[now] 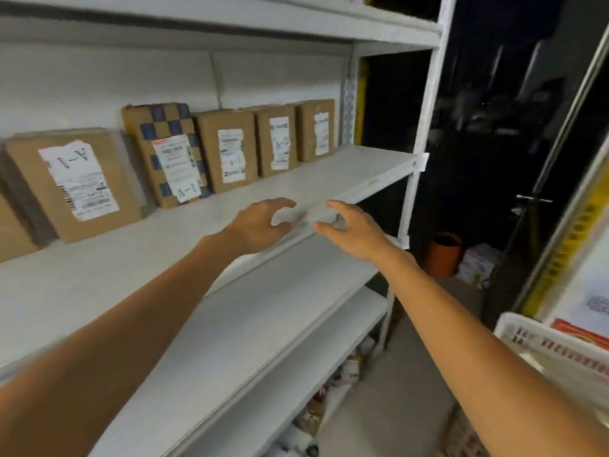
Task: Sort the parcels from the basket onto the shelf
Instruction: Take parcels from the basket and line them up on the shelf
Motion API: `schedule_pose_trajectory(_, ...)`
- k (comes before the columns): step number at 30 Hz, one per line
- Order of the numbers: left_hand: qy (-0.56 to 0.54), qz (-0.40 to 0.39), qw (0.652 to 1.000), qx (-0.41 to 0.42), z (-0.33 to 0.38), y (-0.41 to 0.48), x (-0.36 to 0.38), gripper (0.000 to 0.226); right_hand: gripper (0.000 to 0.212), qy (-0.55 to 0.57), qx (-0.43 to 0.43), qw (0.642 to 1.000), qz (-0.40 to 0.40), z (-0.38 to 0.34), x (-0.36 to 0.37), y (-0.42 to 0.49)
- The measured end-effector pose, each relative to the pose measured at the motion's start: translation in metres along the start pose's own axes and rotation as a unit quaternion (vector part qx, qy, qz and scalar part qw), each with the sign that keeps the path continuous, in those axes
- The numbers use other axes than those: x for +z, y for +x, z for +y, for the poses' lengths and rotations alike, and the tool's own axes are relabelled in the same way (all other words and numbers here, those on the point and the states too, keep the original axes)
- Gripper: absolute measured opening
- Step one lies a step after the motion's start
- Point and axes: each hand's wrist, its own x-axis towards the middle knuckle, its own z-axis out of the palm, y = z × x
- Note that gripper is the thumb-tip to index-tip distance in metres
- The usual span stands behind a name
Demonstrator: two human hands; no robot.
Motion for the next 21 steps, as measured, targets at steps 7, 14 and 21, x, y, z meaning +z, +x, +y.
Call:
schedule_pose_trajectory(7,-0.072,-0.126,0.979,0.147,0.11,0.112,0.116,0.051,0.076,-0.007,0.162,0.982,0.101,0.147,-0.091,-0.045)
schedule_pose_trajectory(14,-0.119,-0.254,0.936,0.214,0.188,0.184,0.253,0.054,0.069,-0.03,0.318,0.93,0.181,0.257,-0.136,-0.105)
schedule_pose_trajectory(21,-0.086,-0.37,0.882,0.28,0.252,0.191,0.396,0.055,0.048,0.017,0.411,0.883,0.226,0.342,-0.146,-0.184)
